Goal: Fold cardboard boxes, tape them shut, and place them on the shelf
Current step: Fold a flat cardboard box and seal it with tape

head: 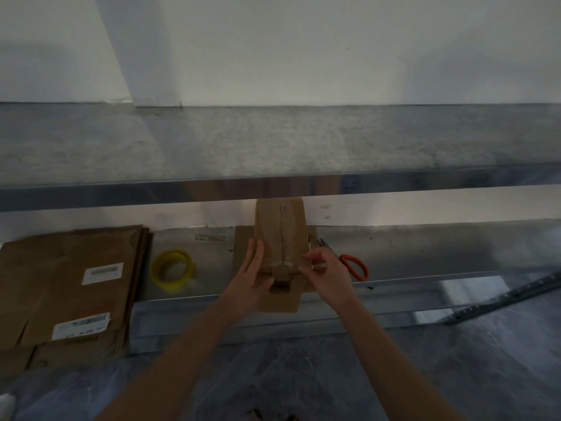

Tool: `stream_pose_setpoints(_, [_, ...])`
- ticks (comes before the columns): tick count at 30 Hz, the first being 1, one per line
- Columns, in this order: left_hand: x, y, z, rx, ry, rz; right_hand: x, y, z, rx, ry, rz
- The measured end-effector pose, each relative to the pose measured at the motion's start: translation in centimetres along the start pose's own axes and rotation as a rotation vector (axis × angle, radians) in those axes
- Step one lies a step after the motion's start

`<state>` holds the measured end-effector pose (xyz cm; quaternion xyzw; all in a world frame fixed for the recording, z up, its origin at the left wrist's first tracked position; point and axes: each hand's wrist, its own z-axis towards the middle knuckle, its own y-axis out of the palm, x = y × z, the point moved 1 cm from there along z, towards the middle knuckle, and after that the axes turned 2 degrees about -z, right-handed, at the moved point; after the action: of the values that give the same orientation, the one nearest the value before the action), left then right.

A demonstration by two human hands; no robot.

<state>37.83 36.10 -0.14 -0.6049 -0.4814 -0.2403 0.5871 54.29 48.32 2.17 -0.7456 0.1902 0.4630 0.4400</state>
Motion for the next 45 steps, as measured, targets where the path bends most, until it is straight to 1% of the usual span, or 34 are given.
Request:
stream_pose_setpoints(2, [-0.4,-0.7,-0.1,0.015,-0.021,-0.138,0.2,0.0,-0.3,-0.028,0.028,0.116])
stream_pose_setpoints(6, [0.3,-1.0,-0.5,0.189,-0.122,-0.283,0.8,1.2,-1.6,-0.047,0.114,0.360])
stream_pose_setpoints(8, [0.9,-0.7,-0.3,0.246,-0.139,-0.267,1.1,2.0,-1.9,-0.027,0.178,0.459])
stream_pose_setpoints(9, [1.2,-0.8,-0.2,0.257,-0.140,-0.245,1.3,2.3,-1.8,-0.023,0.209,0.463])
stream_pose_setpoints(11, [1.4,-0.8,0.2,0.231,-0.165,-0.297,1.4,2.7,-1.7,-0.060,0.316,0.479])
stream_pose_setpoints(13, [1.7,-1.0,0.4,0.177,-0.193,-0.452,1.3,3.0,-1.8,-0.108,0.457,0.565])
stream_pose_setpoints(14, [1.8,-1.1,0.5,0.161,-0.196,-0.498,1.1,3.0,-2.0,-0.121,0.494,0.601])
stream_pose_setpoints(16, [2.0,-1.3,0.1,0.146,-0.193,-0.538,1.0,3.0,-2.3,-0.138,0.503,0.716])
stream_pose_setpoints(19, [1.9,-1.0,-1.8,0.177,-0.148,-0.706,1.7,3.4,-2.8,-0.094,0.509,0.939])
stream_pose_setpoints(21, [1.6,-0.4,-3.1,0.206,-0.106,-0.835,2.1,4.1,-3.2,-0.010,0.502,0.960])
stream_pose_setpoints(23, [1.3,0.2,-4.0,0.237,-0.081,-0.915,1.9,4.6,-3.6,0.056,0.526,0.960])
stream_pose_setpoints(24, [1.2,0.4,-4.3,0.256,-0.077,-0.948,1.7,4.6,-3.7,0.046,0.553,0.978])
stream_pose_setpoints(28, [1.4,1.4,-5.0,0.292,-0.091,-1.075,-0.4,4.3,-4.4,-0.208,0.662,1.110])
stream_pose_setpoints(30, [1.7,2.1,-5.4,0.294,-0.110,-1.108,-1.0,4.4,-4.4,-0.269,0.674,1.187])
stream_pose_setpoints(34, [2.0,2.2,-5.8,0.322,-0.138,-1.111,-1.5,4.2,-4.5,-0.353,0.654,1.265])
stream_pose_setpoints(36, [2.2,2.2,-5.7,0.332,-0.147,-1.068,-1.1,4.3,-4.7,-0.357,0.679,1.329])
stream_pose_setpoints(39, [2.4,2.2,-5.7,0.337,-0.126,-0.795,-0.8,4.3,-5.0,-0.267,0.630,1.285])
stream_pose_setpoints(41, [2.1,1.8,-6.0,0.326,-0.075,-0.516,-0.5,3.6,-5.2,-0.180,0.529,1.193])
stream_pose_setpoints(43, [1.8,1.1,-6.3,0.338,-0.088,-0.269,-0.5,2.5,-5.7,-0.124,0.414,1.047])
stream_pose_setpoints(45, [1.7,0.2,-6.4,0.375,-0.109,-0.177,-0.1,1.7,-5.9,-0.054,0.291,0.904])
